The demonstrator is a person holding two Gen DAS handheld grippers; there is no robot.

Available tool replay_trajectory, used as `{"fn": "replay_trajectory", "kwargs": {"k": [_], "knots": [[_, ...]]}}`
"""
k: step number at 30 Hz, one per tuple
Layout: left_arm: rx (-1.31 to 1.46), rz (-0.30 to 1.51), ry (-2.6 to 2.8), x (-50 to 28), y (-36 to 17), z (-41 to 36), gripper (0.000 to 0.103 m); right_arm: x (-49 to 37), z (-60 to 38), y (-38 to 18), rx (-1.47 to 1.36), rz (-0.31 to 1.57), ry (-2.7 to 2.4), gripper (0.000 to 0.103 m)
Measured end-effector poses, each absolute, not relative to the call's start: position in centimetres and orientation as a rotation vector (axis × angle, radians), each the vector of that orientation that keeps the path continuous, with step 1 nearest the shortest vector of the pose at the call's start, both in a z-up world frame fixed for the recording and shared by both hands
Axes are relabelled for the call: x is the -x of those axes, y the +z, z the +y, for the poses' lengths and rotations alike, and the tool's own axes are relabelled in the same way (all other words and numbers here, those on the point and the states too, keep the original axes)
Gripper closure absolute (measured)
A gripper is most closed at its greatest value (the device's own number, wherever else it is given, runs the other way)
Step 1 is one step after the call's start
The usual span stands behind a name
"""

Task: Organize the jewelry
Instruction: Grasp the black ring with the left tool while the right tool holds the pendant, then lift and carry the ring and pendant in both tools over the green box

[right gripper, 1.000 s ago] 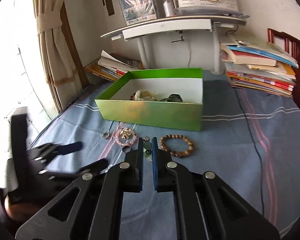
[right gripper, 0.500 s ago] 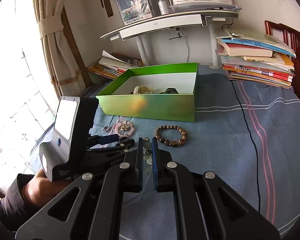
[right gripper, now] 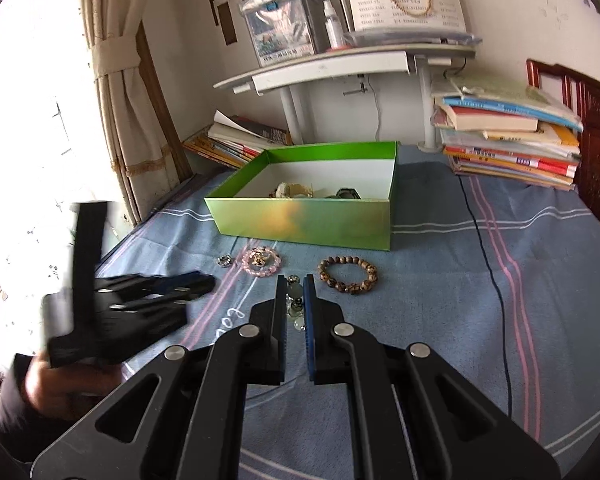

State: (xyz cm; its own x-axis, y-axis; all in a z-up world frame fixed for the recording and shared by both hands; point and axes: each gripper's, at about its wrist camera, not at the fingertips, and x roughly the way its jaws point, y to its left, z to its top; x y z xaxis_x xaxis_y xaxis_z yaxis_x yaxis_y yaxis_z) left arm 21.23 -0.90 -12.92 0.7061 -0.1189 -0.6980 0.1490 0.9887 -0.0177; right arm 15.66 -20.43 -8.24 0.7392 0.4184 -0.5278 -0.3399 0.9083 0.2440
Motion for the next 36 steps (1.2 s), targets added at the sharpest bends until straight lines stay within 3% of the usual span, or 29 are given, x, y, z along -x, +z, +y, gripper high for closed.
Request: {"fn": "replay_trajectory", "kwargs": {"k": [12, 36], "knots": [[-0.013, 0.602, -0.153, -11.8, -6.6, 2.9, 0.084, -11.1, -18.0, -6.7, -0.089, 0.555, 0.406, 0.095], [0.024, 0.606, -0.18, -11.3, -6.6, 4.2, 0.083, -10.3, -16.8, -6.5, -0.068, 0.55, 0.379, 0.095]]}}
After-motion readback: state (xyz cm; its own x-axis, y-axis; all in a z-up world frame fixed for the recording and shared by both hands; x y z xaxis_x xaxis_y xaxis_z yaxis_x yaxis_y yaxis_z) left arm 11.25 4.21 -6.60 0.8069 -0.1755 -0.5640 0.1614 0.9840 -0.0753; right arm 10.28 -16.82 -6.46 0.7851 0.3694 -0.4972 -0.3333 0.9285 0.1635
